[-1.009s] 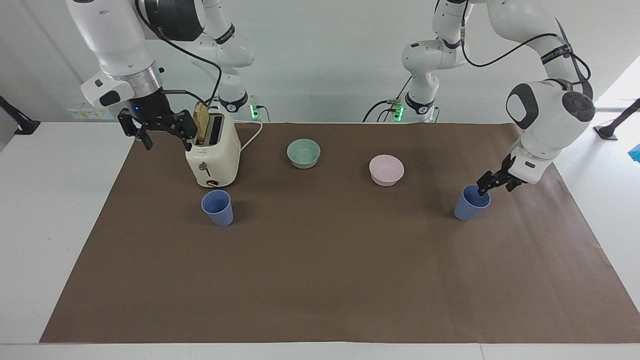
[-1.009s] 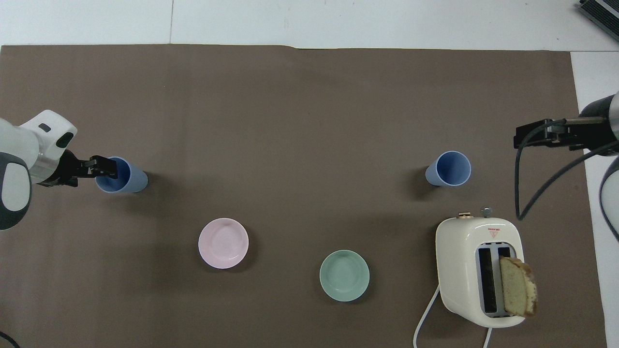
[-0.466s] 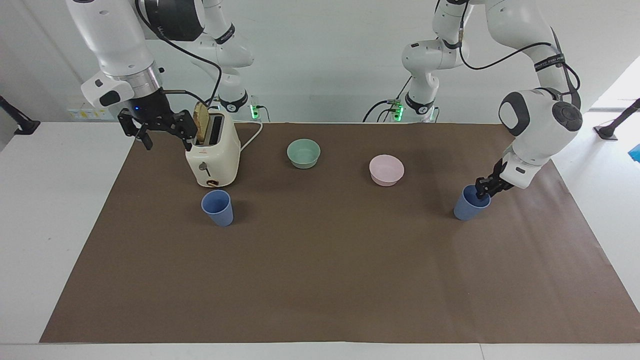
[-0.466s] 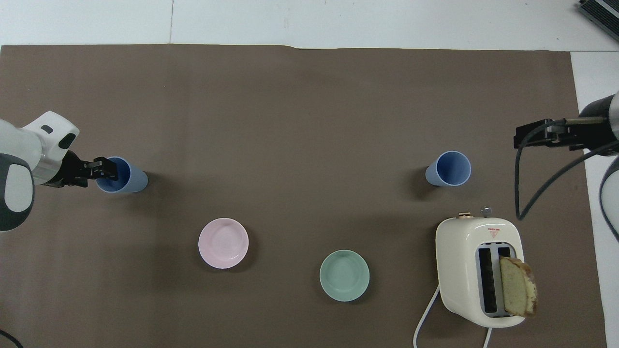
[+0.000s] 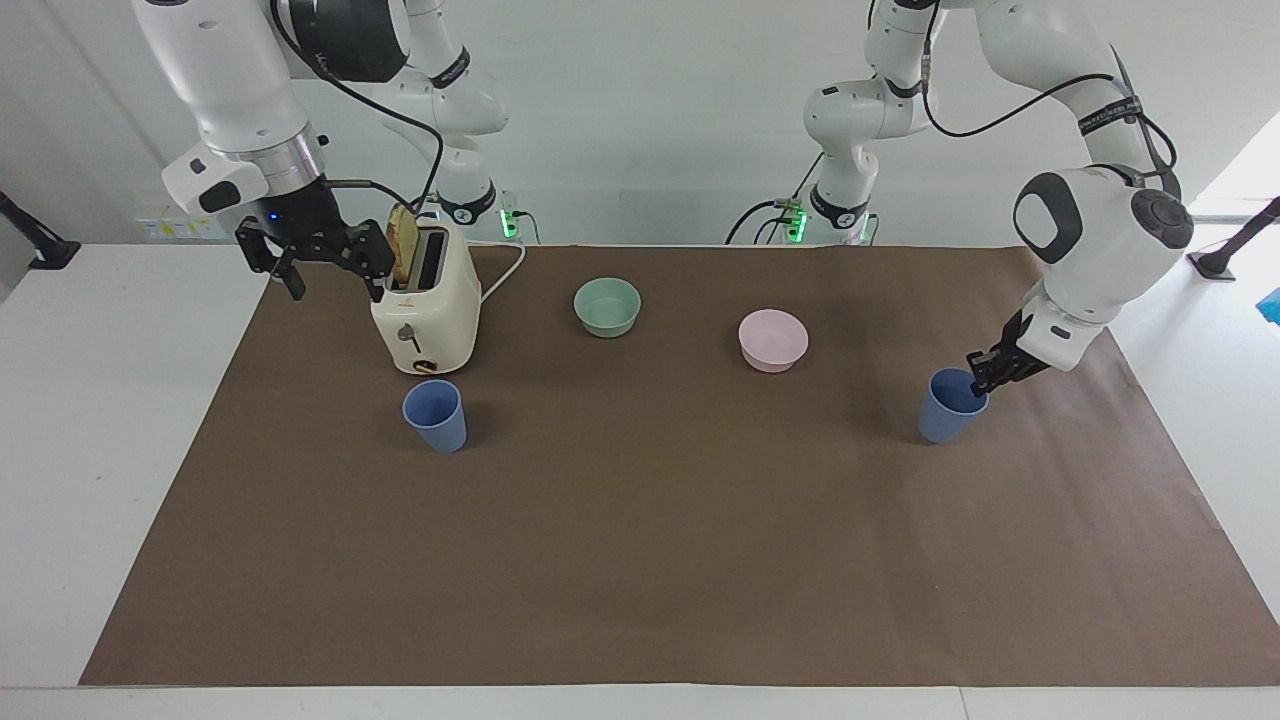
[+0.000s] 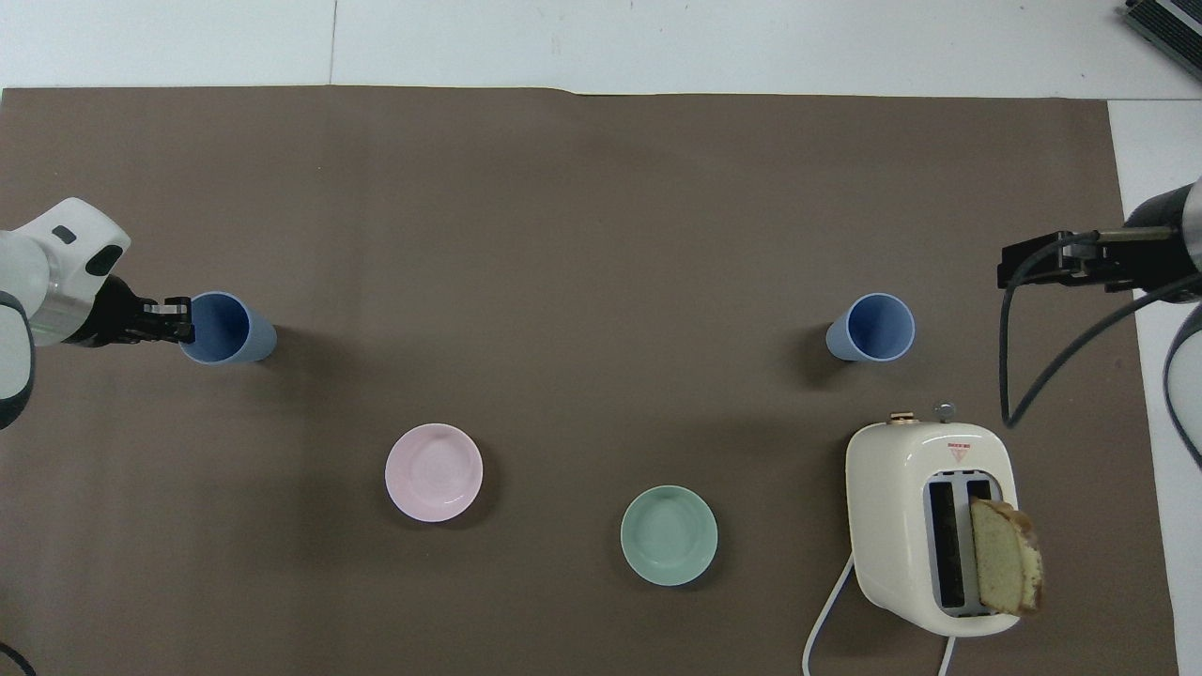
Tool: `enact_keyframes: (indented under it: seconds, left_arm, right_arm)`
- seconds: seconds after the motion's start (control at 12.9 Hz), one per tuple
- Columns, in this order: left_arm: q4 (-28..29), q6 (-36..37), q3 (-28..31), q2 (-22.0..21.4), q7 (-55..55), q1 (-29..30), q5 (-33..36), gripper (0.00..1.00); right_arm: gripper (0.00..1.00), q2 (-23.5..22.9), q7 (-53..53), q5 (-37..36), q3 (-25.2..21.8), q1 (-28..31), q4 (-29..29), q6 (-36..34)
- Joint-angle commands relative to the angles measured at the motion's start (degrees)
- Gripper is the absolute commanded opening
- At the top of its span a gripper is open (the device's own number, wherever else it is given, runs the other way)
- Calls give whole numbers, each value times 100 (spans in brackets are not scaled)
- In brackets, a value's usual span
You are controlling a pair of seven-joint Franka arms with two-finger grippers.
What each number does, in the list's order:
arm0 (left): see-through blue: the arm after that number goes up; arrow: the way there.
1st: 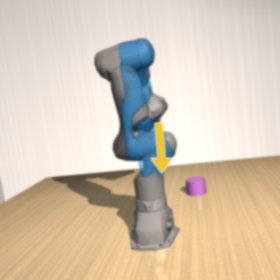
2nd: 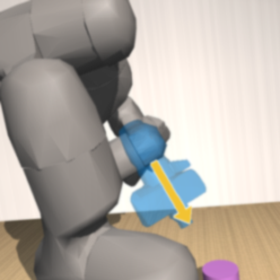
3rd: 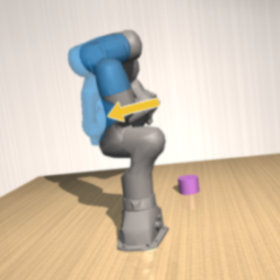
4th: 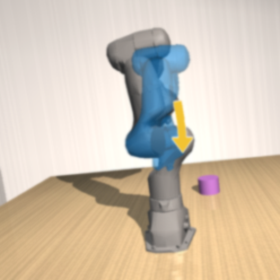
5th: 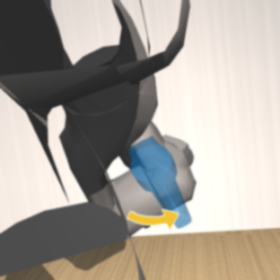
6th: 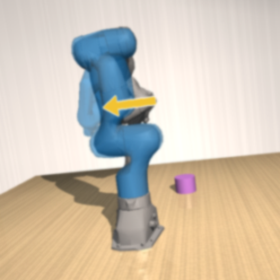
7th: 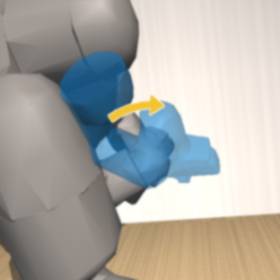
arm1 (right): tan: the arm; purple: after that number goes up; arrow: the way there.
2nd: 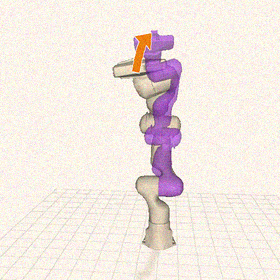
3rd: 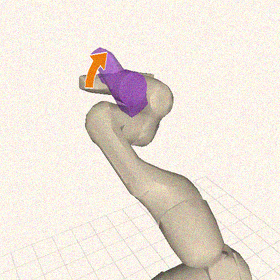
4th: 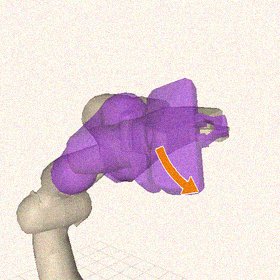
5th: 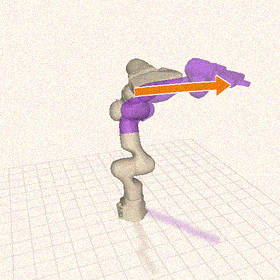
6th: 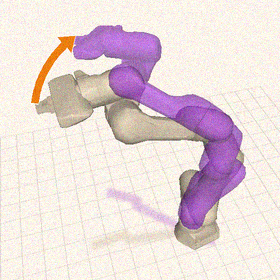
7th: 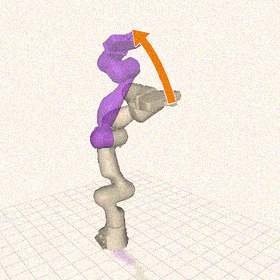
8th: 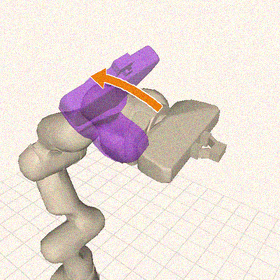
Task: Stack blue cups with both arms
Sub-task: 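Reach the left gripper to the blue cup and grasp it, then carry the blue cup with the left gripper toward the table center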
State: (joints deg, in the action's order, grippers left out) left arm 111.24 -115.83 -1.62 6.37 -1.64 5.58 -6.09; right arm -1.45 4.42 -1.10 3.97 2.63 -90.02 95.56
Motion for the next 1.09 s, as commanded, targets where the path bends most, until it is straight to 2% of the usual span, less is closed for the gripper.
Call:
enact_keyframes:
  seconds: [0.0,0.16,0.39,0.7,0.85,1.01]
  left_arm:
    - [-461,725,-49,-144,14,-12,-391,0]
    - [-603,965,-214,-312,565,-126,-507,0]
    - [-744,878,-680,-269,1541,-320,-508,0]
    - [-823,185,-769,-172,2894,-1329,-508,0]
    - [-832,-97,-761,-40,3300,-1734,-490,0]
    - [-1015,-448,-761,415,3782,-2199,-350,0]
  right_arm:
    - [100,39,59,110,34,71,-25,-28]
    - [100,39,59,110,34,71,-25,-28]
    - [100,39,59,110,34,71,-25,-28]
    - [100,39,59,110,34,71,-25,-28]
    - [100,39,59,110,34,71,-25,-28]
    - [100,39,59,110,34,71,-25,-28]
